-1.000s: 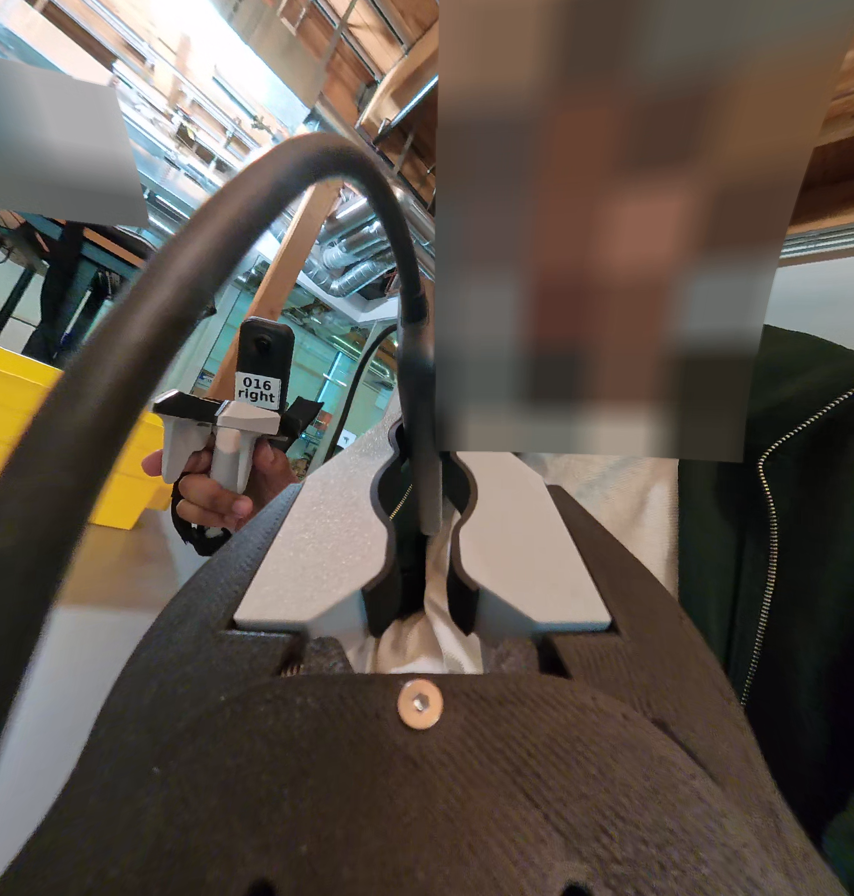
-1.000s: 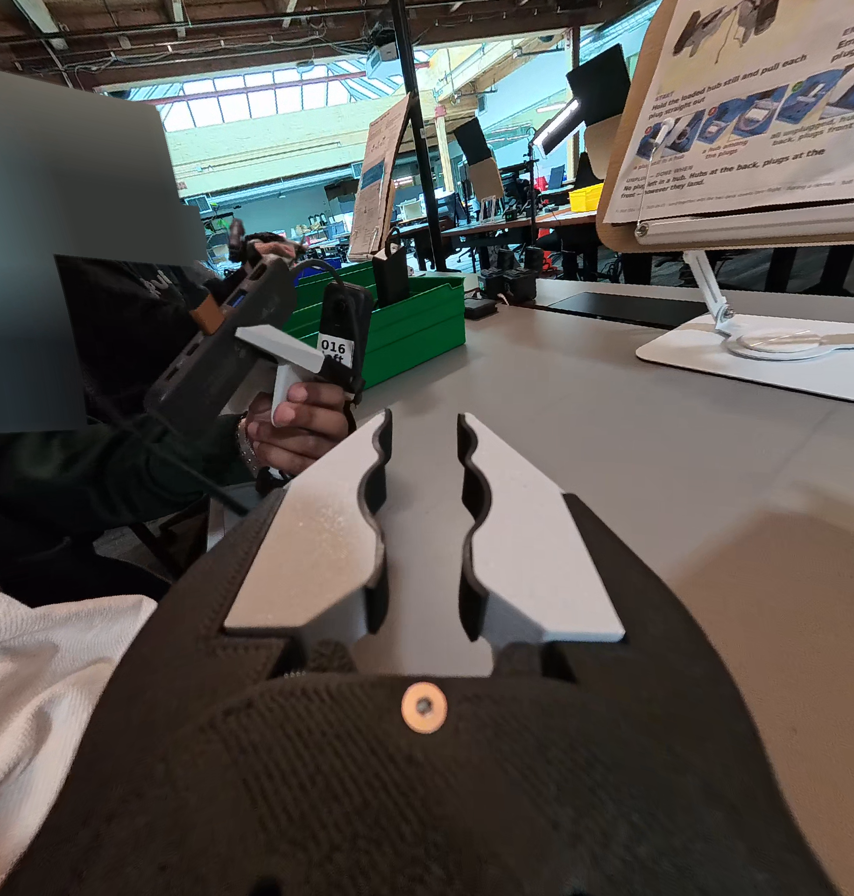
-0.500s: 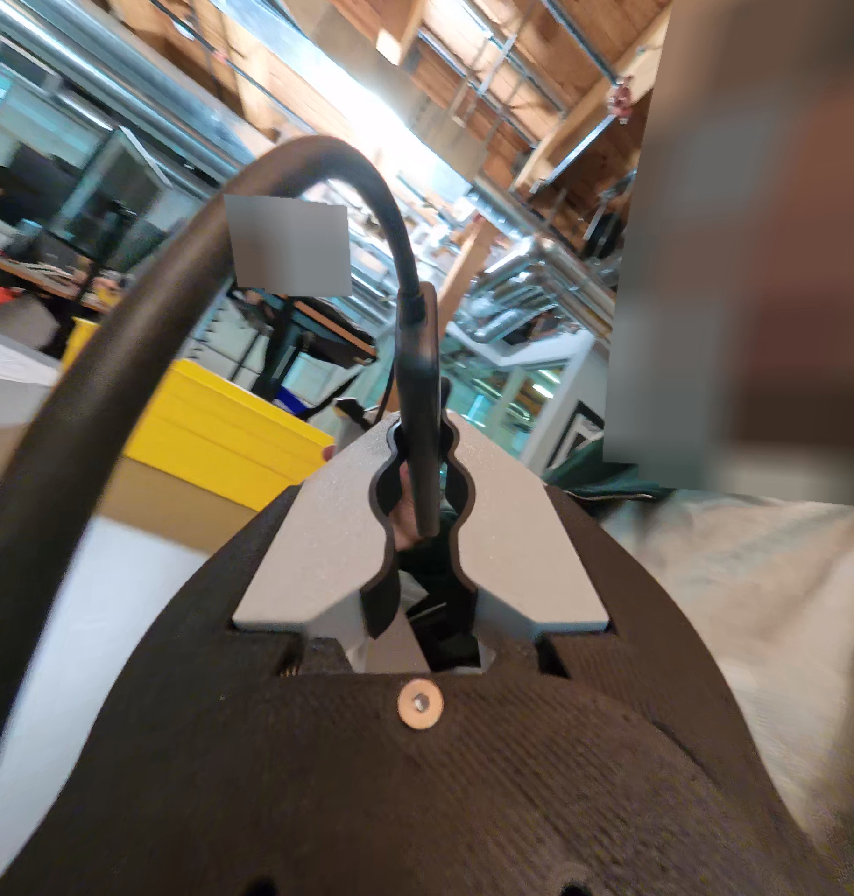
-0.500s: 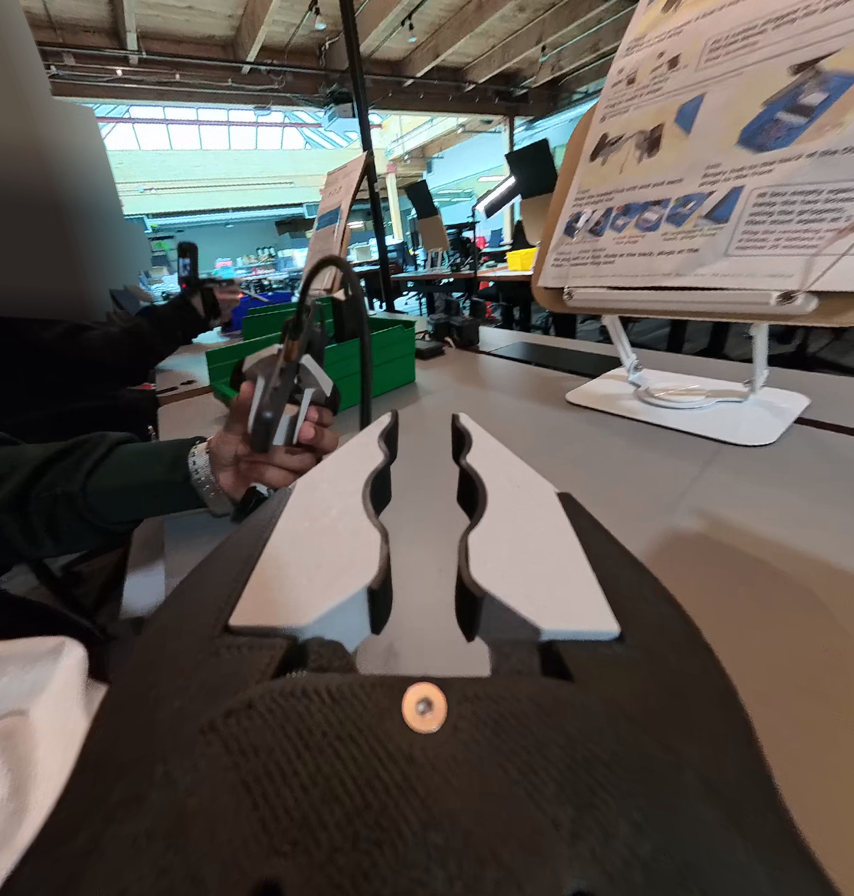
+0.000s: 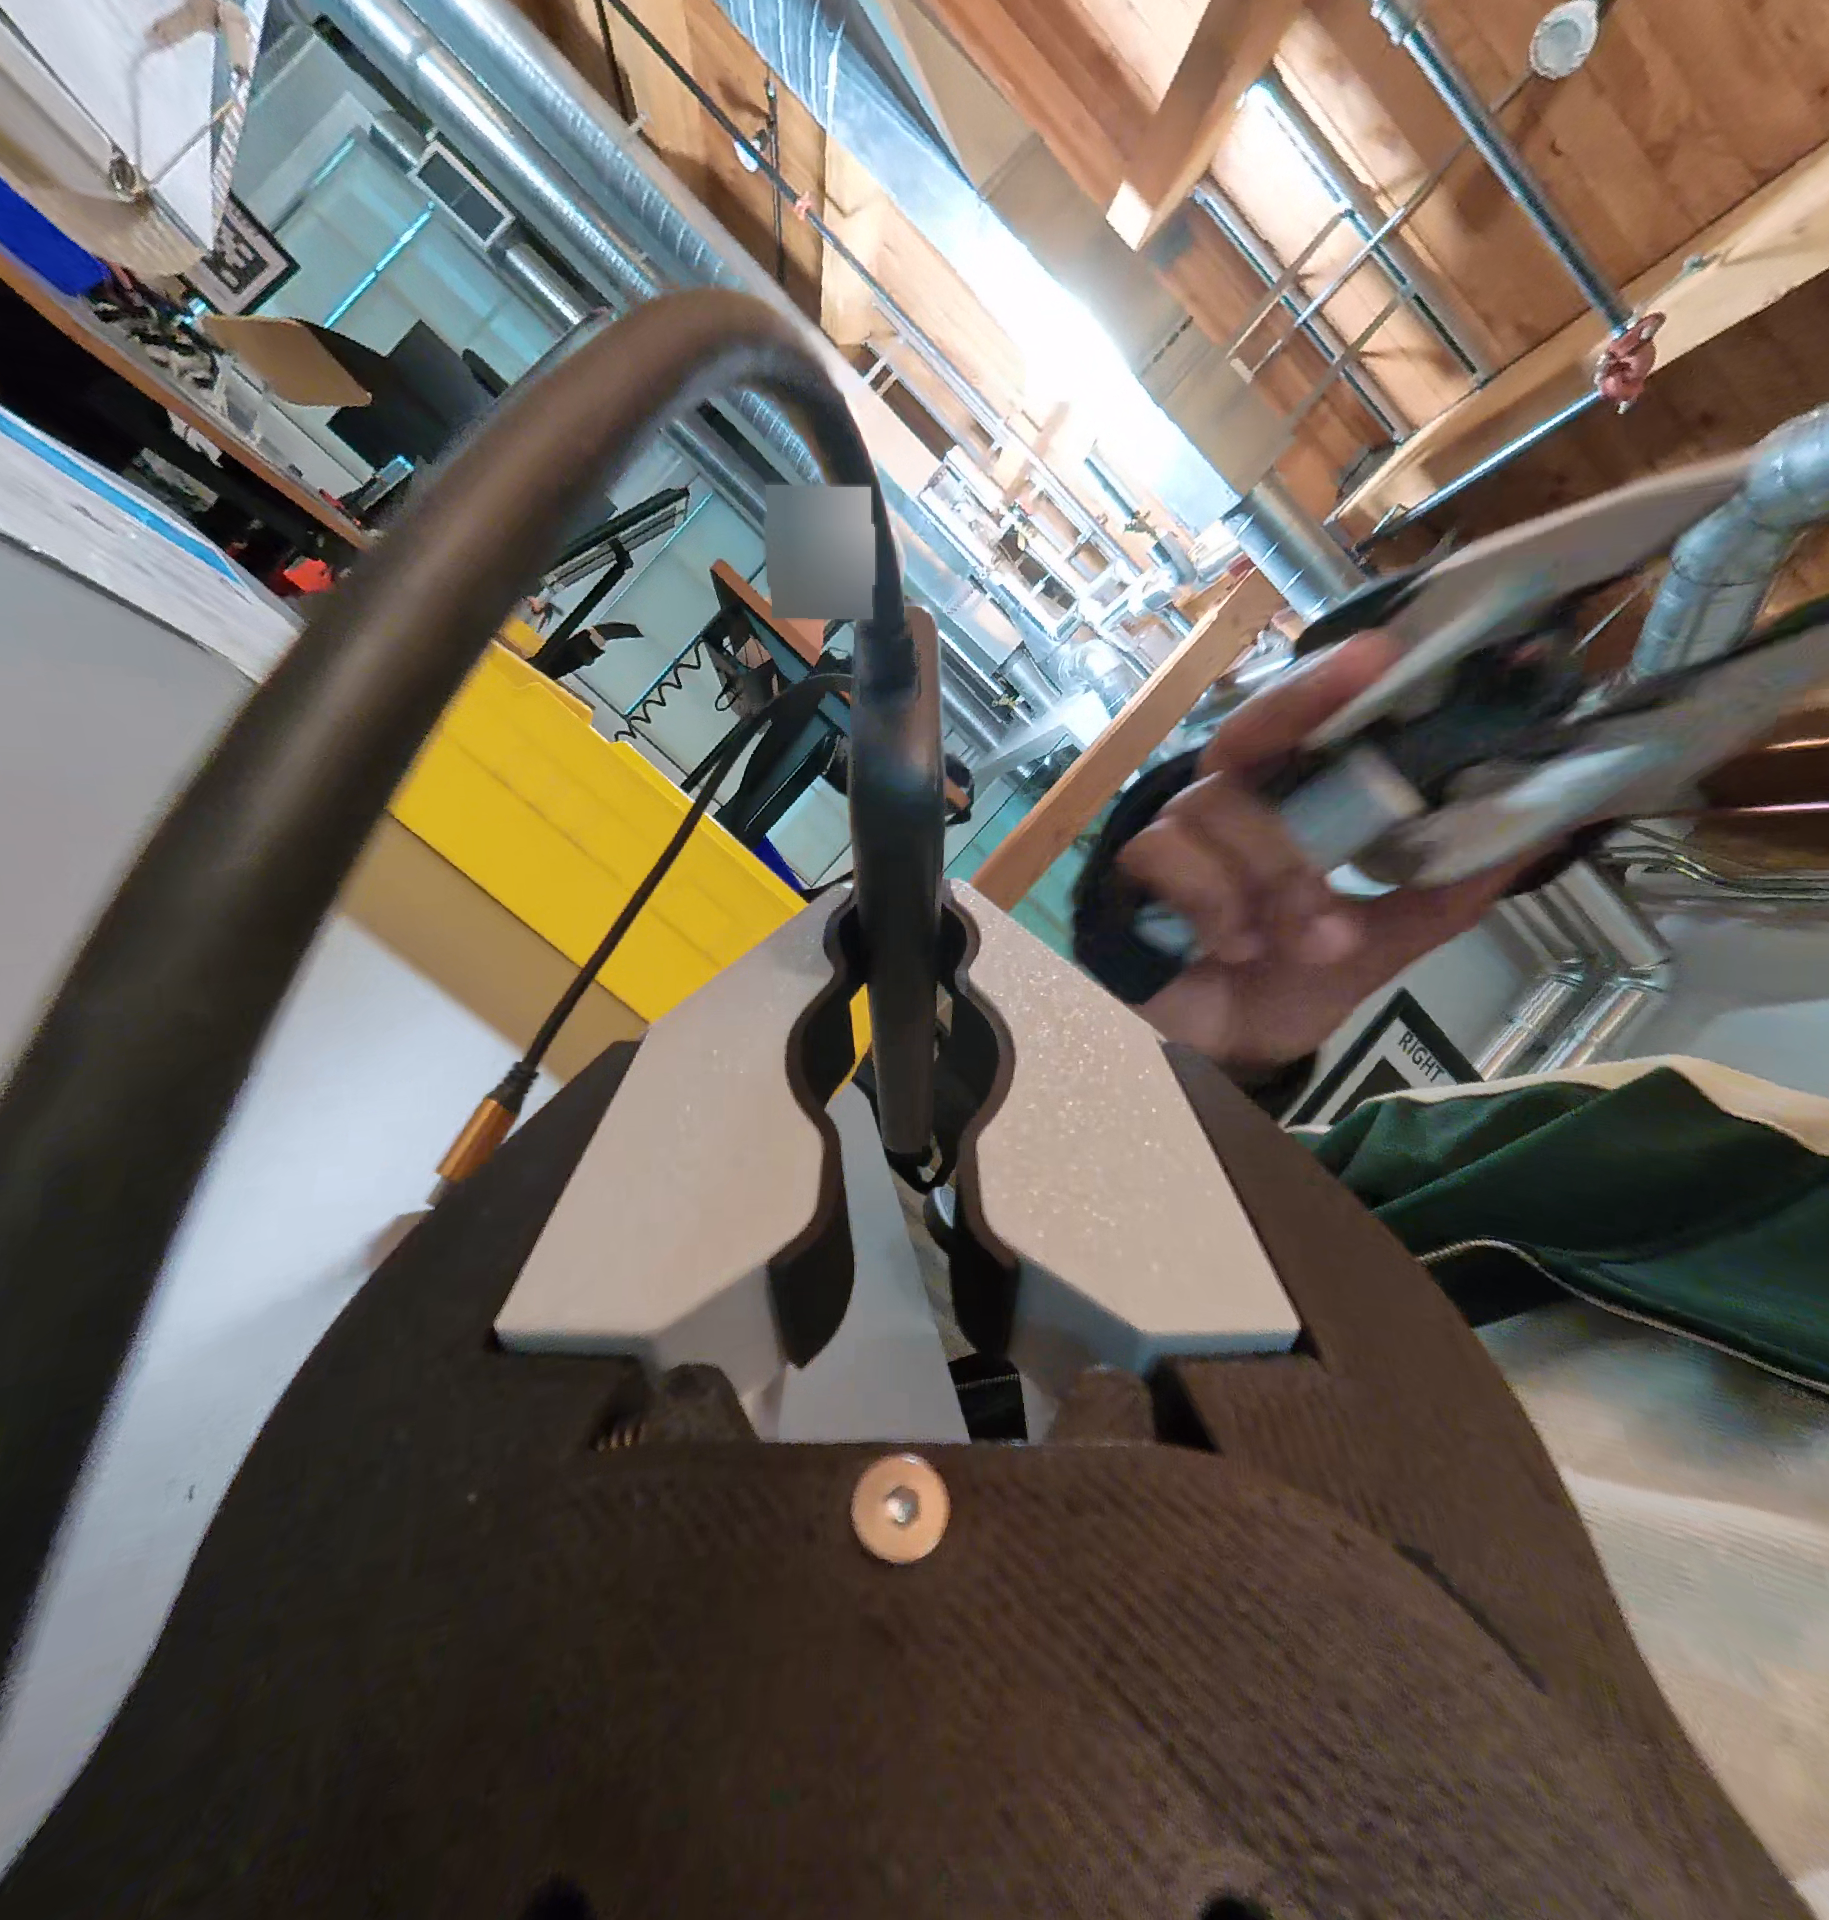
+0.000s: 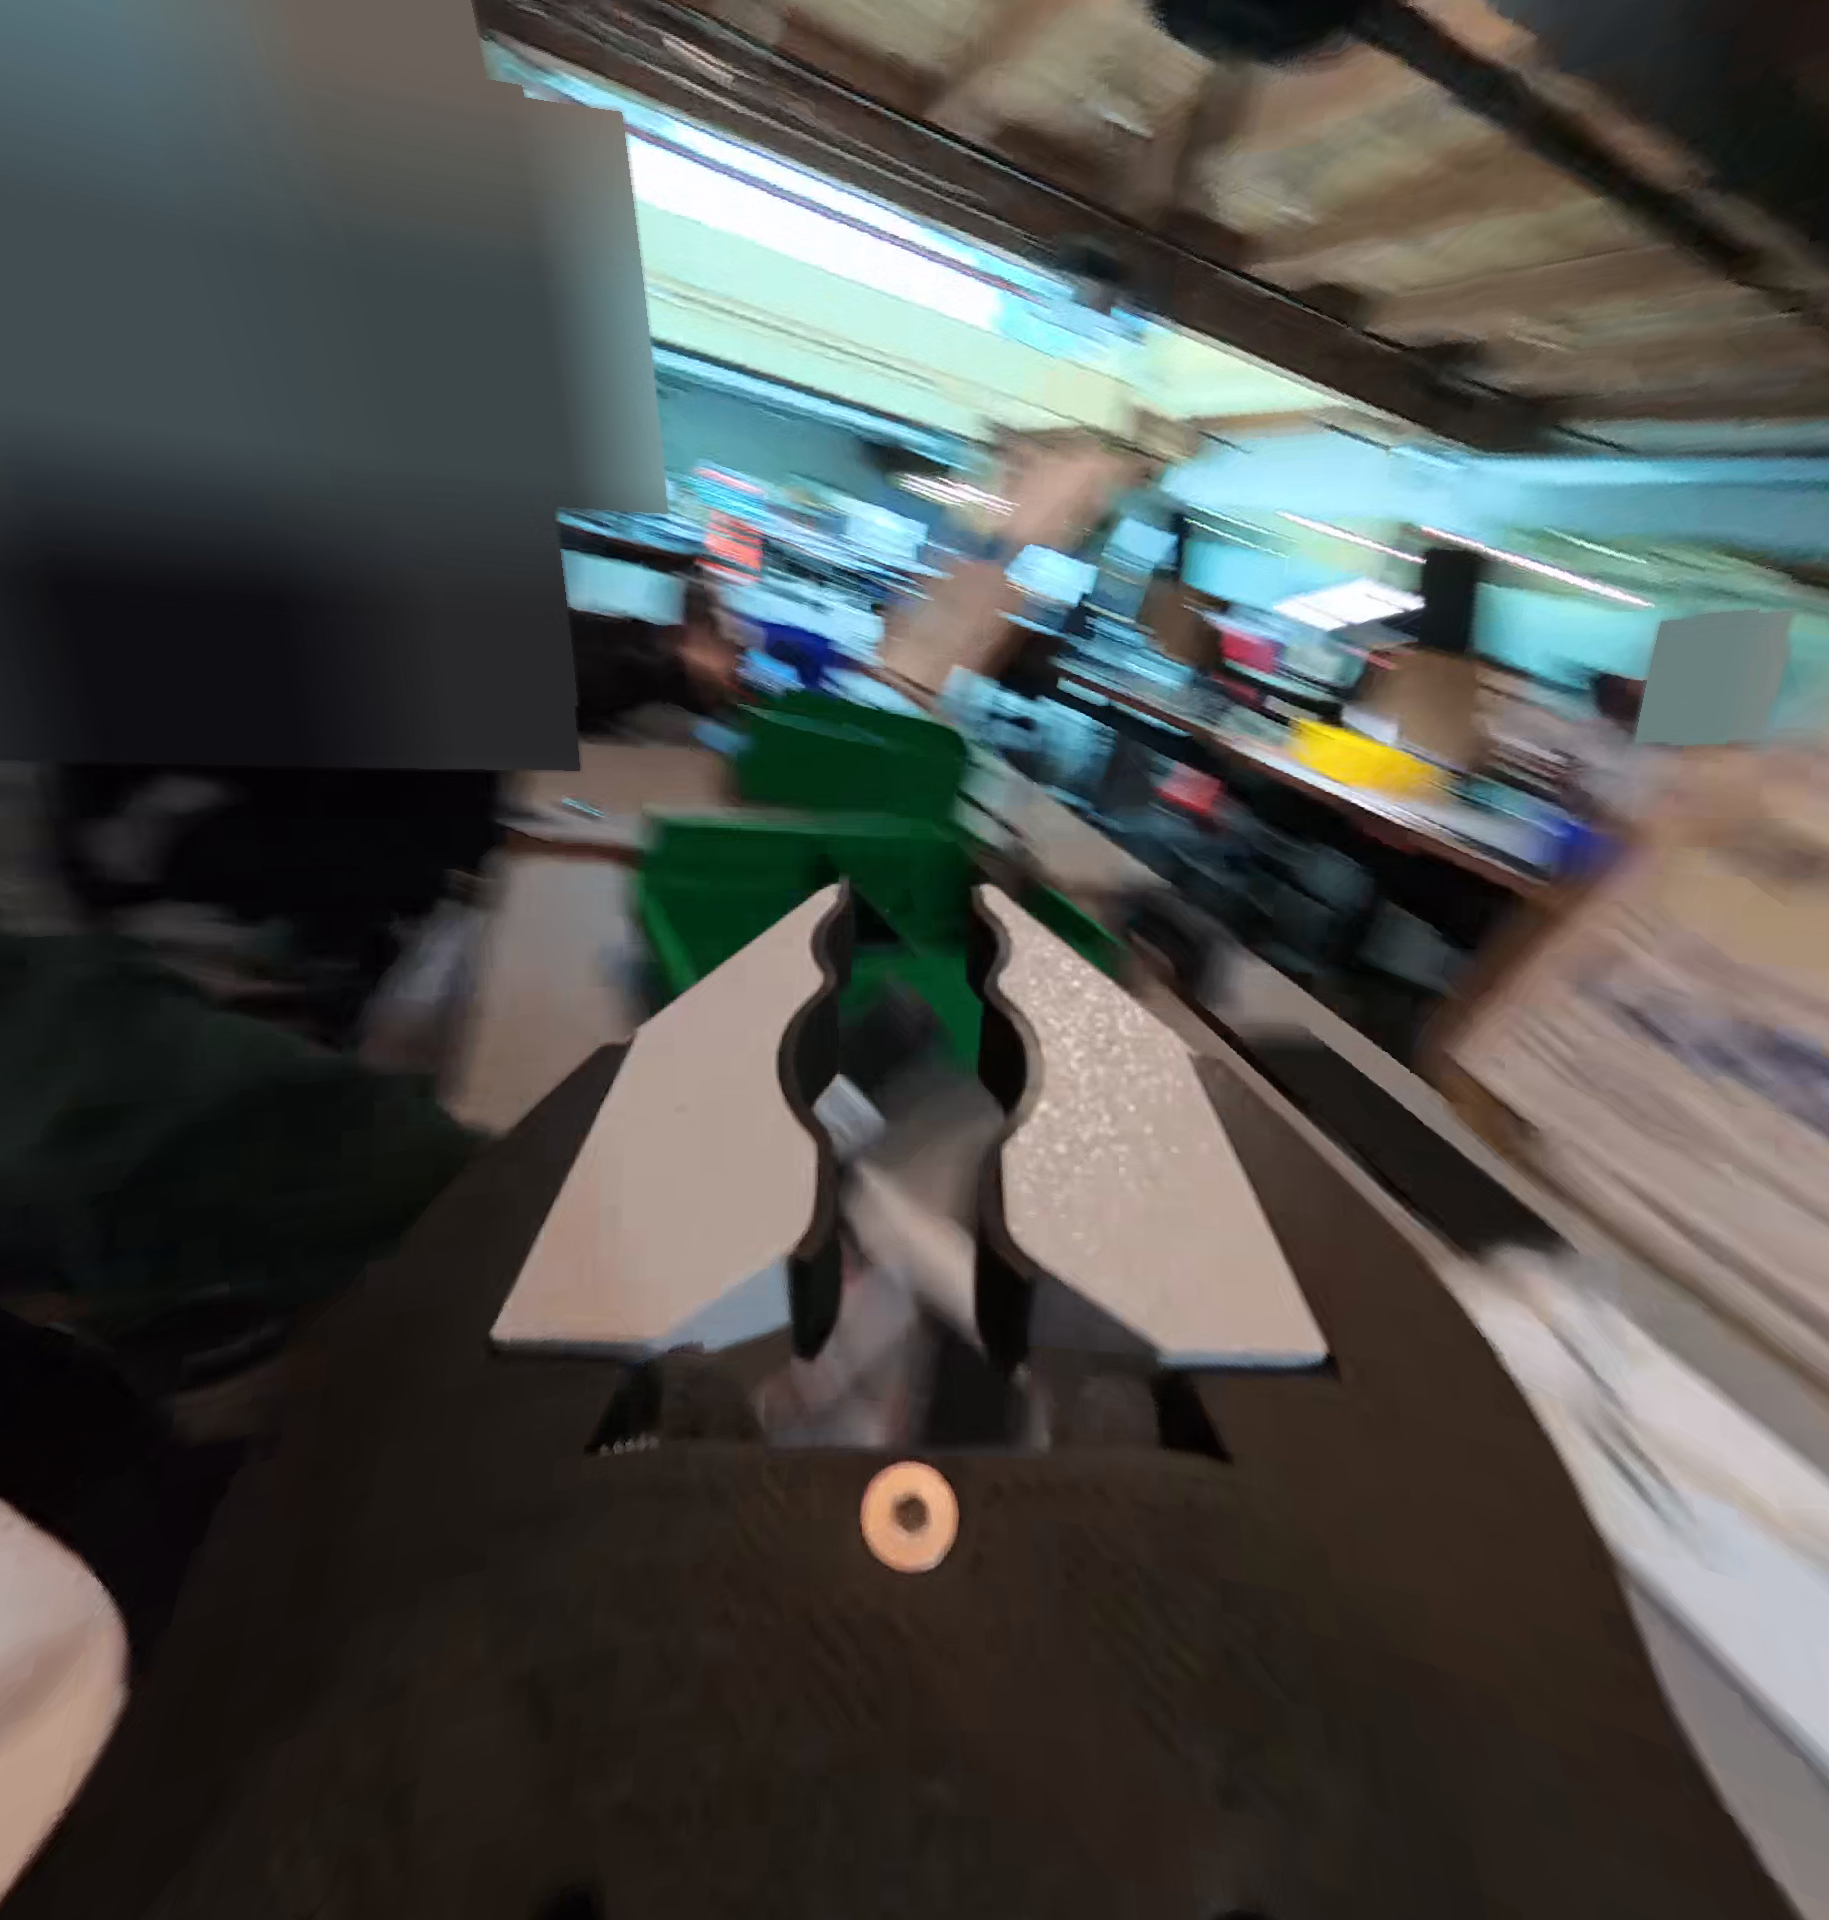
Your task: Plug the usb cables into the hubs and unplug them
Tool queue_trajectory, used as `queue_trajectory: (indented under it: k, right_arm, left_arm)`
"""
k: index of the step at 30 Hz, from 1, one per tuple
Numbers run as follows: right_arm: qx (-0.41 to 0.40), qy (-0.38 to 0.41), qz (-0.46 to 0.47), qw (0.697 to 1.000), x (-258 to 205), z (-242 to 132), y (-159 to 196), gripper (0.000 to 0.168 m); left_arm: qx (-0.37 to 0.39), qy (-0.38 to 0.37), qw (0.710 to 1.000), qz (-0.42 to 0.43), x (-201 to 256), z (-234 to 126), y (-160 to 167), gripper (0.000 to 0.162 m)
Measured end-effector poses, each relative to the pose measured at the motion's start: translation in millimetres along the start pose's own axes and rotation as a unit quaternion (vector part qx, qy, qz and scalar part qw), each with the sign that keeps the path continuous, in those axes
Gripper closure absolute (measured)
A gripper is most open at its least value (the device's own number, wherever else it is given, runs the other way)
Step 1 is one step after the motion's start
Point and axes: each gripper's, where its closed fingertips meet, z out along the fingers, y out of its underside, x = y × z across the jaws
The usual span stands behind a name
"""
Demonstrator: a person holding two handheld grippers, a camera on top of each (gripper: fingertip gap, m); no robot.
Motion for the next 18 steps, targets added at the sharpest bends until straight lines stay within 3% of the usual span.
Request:
queue_trajectory:
  k: [4,8,11,13,16,18]
  right_arm:
    - [-0.075,-0.158,0.017,0.984,-36,99,-3,0.143]
    - [-0.230,-0.252,-0.043,0.939,-58,184,44,0.140]
    - [-0.360,-0.299,-0.131,0.874,-65,226,100,0.141]
    - [-0.426,-0.314,-0.218,0.820,-60,247,140,0.150]
    - [-0.480,-0.370,-0.312,0.732,-61,264,192,0.165]
    - [-0.509,-0.425,-0.319,0.677,-69,265,220,0.168]
  left_arm:
    - [-0.007,-0.004,1.000,-0.003,-2,1,3,0.153]
    - [-0.013,-0.004,1.000,-0.015,-4,3,6,0.154]
    - [-0.011,0.003,1.000,-0.029,-5,4,5,0.154]
    - [-0.011,0.008,0.999,-0.037,-6,5,6,0.154]
    - [-0.009,0.030,0.998,-0.046,-3,5,6,0.154]
    - [-0.008,0.037,0.998,-0.055,-3,6,5,0.154]
